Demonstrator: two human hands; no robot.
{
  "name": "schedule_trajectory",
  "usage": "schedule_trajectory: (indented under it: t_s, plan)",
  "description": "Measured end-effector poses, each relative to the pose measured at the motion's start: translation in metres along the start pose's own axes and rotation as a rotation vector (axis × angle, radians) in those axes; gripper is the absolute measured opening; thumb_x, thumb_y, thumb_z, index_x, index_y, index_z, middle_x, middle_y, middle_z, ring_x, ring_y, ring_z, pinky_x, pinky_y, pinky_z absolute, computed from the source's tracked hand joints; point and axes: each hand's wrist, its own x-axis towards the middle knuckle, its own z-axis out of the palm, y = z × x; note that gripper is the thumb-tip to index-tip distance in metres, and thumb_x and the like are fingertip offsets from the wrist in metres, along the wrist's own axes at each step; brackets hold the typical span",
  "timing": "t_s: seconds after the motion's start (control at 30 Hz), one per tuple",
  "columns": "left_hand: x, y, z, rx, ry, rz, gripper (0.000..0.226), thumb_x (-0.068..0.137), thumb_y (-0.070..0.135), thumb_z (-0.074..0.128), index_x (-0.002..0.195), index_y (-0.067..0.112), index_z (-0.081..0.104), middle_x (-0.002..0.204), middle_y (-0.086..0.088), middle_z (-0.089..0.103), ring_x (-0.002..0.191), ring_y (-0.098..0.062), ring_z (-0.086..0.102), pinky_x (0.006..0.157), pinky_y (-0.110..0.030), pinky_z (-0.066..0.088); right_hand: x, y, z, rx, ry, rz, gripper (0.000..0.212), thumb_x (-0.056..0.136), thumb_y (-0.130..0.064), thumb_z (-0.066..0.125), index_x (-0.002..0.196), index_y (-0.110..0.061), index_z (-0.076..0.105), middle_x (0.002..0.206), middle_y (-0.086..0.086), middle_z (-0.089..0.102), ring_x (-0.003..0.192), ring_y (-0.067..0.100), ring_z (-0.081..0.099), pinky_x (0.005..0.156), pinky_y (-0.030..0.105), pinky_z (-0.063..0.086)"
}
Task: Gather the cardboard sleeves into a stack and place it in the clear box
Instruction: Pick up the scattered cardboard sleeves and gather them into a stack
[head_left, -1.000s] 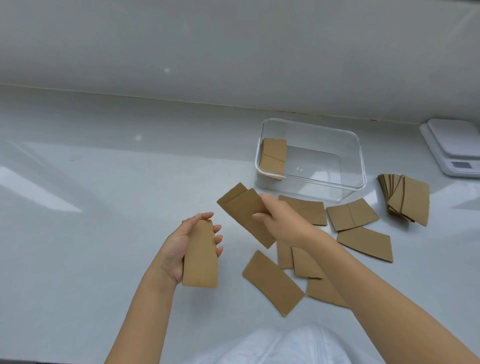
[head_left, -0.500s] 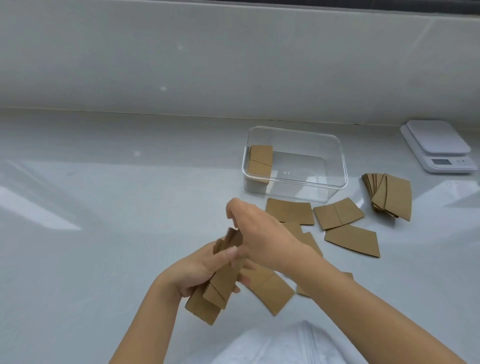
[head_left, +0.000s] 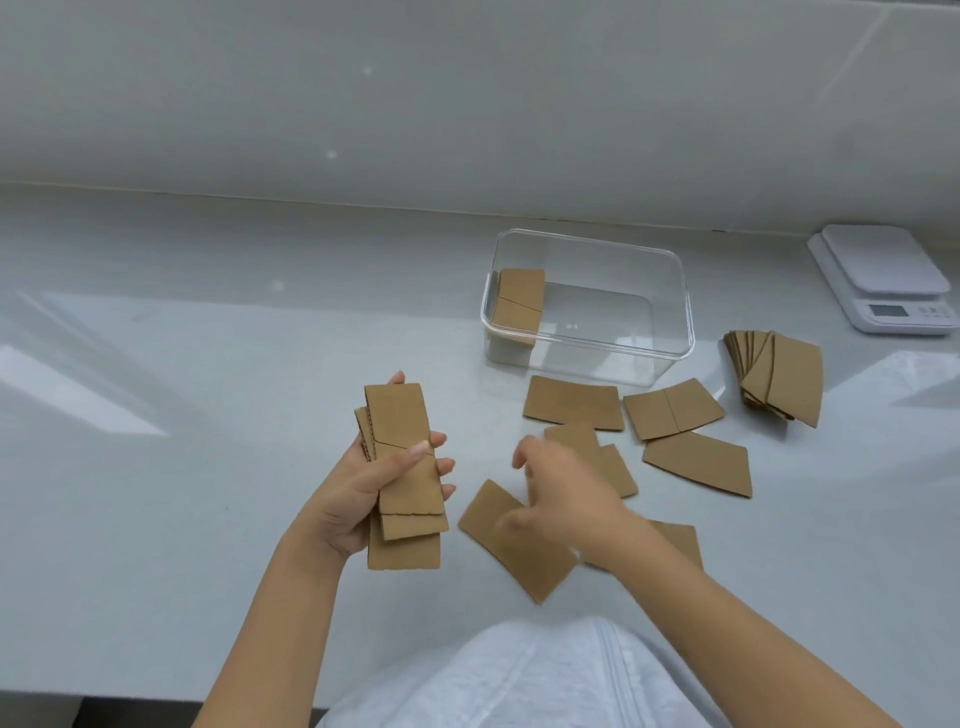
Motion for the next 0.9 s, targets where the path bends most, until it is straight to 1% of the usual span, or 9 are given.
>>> schedule_trajectory:
  t_s: [0.13, 0.23, 0.3, 0.4, 0.57, 0.63, 0.73, 0.8, 0.9]
  plan:
    - [0.000, -0.003, 0.003, -0.049, 0.135, 0.028, 0.060, 0.072, 0.013, 0.072, 0.123, 0.037, 0.054, 0.103, -0.012, 0.061, 0.074, -0.023, 0.068, 0.064, -0.039, 0.058, 0.004, -0.012, 0.026, -0.300, -0.044, -0.049, 0.069, 0.064, -0.038, 0.084, 0.113, -0.014, 0.043, 0.111, 0.008, 0.056, 0.095, 0.025, 0.054, 0.068, 0.035, 0.046]
    - [-0.003, -0.006, 0.000, -0.123, 0.230, 0.059, 0.048, 0.076, 0.012, 0.066, 0.118, 0.032, 0.054, 0.100, -0.011, 0.063, 0.070, -0.022, 0.069, 0.064, -0.039, 0.059, 0.006, -0.016, 0.028, -0.288, -0.054, -0.018, 0.068, 0.064, -0.031, 0.087, 0.112, -0.012, 0.042, 0.108, 0.010, 0.056, 0.083, 0.023, 0.047, 0.064, 0.035, 0.040]
    - [-0.006, -0.006, -0.001, -0.151, 0.248, 0.062, 0.045, 0.075, 0.015, 0.064, 0.117, 0.030, 0.055, 0.098, -0.011, 0.065, 0.071, -0.022, 0.069, 0.063, -0.039, 0.059, 0.004, -0.017, 0.030, -0.244, -0.052, -0.022, 0.065, 0.065, -0.025, 0.086, 0.112, -0.011, 0.043, 0.110, 0.011, 0.054, 0.083, 0.024, 0.049, 0.064, 0.035, 0.042]
    - [-0.009, -0.007, 0.000, -0.208, 0.272, 0.055, 0.040, 0.074, 0.020, 0.065, 0.113, 0.028, 0.057, 0.097, -0.010, 0.068, 0.073, -0.022, 0.070, 0.063, -0.038, 0.059, 0.000, -0.016, 0.036, -0.211, -0.062, -0.066, 0.056, 0.073, -0.017, 0.080, 0.116, -0.009, 0.044, 0.113, 0.012, 0.053, 0.093, 0.030, 0.058, 0.066, 0.037, 0.044]
    - [-0.009, -0.015, 0.013, -0.361, 0.325, -0.005, 0.023, 0.078, 0.029, 0.066, 0.099, 0.026, 0.060, 0.095, -0.007, 0.069, 0.075, -0.020, 0.070, 0.063, -0.034, 0.058, -0.008, -0.007, 0.039, -0.097, -0.049, -0.139, 0.028, 0.086, -0.014, 0.064, 0.105, -0.006, 0.045, 0.104, 0.016, 0.061, 0.087, 0.032, 0.059, 0.064, 0.038, 0.046]
    - [-0.011, -0.018, 0.020, -0.392, 0.345, -0.009, 0.018, 0.075, 0.033, 0.068, 0.088, 0.022, 0.063, 0.090, -0.005, 0.071, 0.077, -0.020, 0.068, 0.064, -0.033, 0.058, -0.009, 0.003, 0.032, 0.164, 0.018, -0.095, 0.022, 0.088, -0.021, 0.063, 0.100, -0.008, 0.049, 0.100, 0.010, 0.062, 0.088, 0.029, 0.060, 0.070, 0.040, 0.050]
    - [-0.015, -0.024, 0.028, -0.431, 0.383, 0.011, 0.015, 0.078, 0.036, 0.066, 0.081, 0.021, 0.064, 0.089, -0.006, 0.071, 0.075, -0.020, 0.068, 0.064, -0.032, 0.057, -0.006, 0.023, 0.017, 0.536, 0.212, 0.050, 0.022, 0.087, -0.026, 0.066, 0.097, -0.013, 0.051, 0.090, -0.001, 0.059, 0.084, 0.020, 0.058, 0.070, 0.032, 0.050]
    - [-0.017, -0.031, 0.033, -0.458, 0.409, 0.021, 0.014, 0.081, 0.036, 0.064, 0.082, 0.022, 0.064, 0.092, -0.005, 0.071, 0.077, -0.020, 0.069, 0.066, -0.032, 0.057, -0.002, 0.039, 0.010, 0.565, 0.304, 0.138, 0.025, 0.089, -0.026, 0.064, 0.105, -0.013, 0.051, 0.095, 0.000, 0.057, 0.088, 0.018, 0.055, 0.069, 0.029, 0.047]
    - [-0.015, -0.040, 0.046, -0.492, 0.423, 0.013, 0.010, 0.080, 0.033, 0.066, 0.081, 0.024, 0.065, 0.094, -0.003, 0.070, 0.078, -0.018, 0.069, 0.068, -0.033, 0.058, 0.002, 0.056, 0.010, 0.323, 0.378, 0.216, 0.039, 0.088, -0.028, 0.065, 0.118, -0.009, 0.051, 0.114, 0.007, 0.053, 0.108, 0.024, 0.049, 0.086, 0.032, 0.047]
